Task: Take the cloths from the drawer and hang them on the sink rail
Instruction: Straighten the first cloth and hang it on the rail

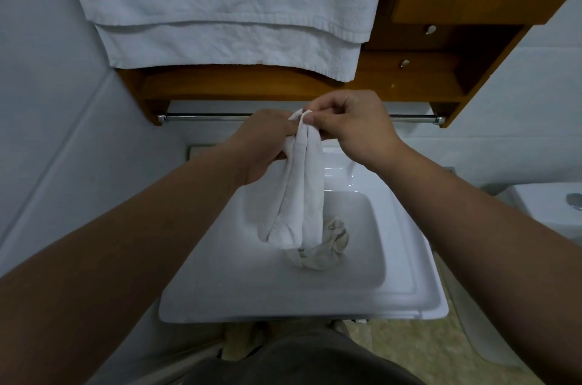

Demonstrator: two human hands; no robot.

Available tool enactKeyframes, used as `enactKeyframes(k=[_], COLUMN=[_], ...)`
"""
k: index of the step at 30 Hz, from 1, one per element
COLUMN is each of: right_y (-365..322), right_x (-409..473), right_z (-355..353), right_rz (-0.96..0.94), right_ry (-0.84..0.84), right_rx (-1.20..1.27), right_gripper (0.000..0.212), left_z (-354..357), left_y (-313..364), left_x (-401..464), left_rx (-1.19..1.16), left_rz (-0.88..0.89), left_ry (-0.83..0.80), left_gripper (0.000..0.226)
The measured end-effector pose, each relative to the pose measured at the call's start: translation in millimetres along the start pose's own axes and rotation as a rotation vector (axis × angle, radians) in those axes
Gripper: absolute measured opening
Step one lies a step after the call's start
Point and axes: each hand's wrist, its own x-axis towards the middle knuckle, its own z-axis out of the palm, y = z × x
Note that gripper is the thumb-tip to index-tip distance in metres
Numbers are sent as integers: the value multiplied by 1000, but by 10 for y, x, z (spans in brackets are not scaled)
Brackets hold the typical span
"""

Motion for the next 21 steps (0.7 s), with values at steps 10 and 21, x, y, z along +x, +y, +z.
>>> enactKeyframes(k=[10,21], right_y=[-91,-92], right_x=[-1,-11], right_z=[-9,-34], right_rz=[5,-37], right_ry=[13,-138], right_rx=[-44,-150], right_gripper=[7,13], left_z=[-34,-122], left_y=[82,15], left_x=[-141,-157], left_rx=[1,119], left_rz=[56,143], left_ry=[-133,-152], left_gripper=[46,14])
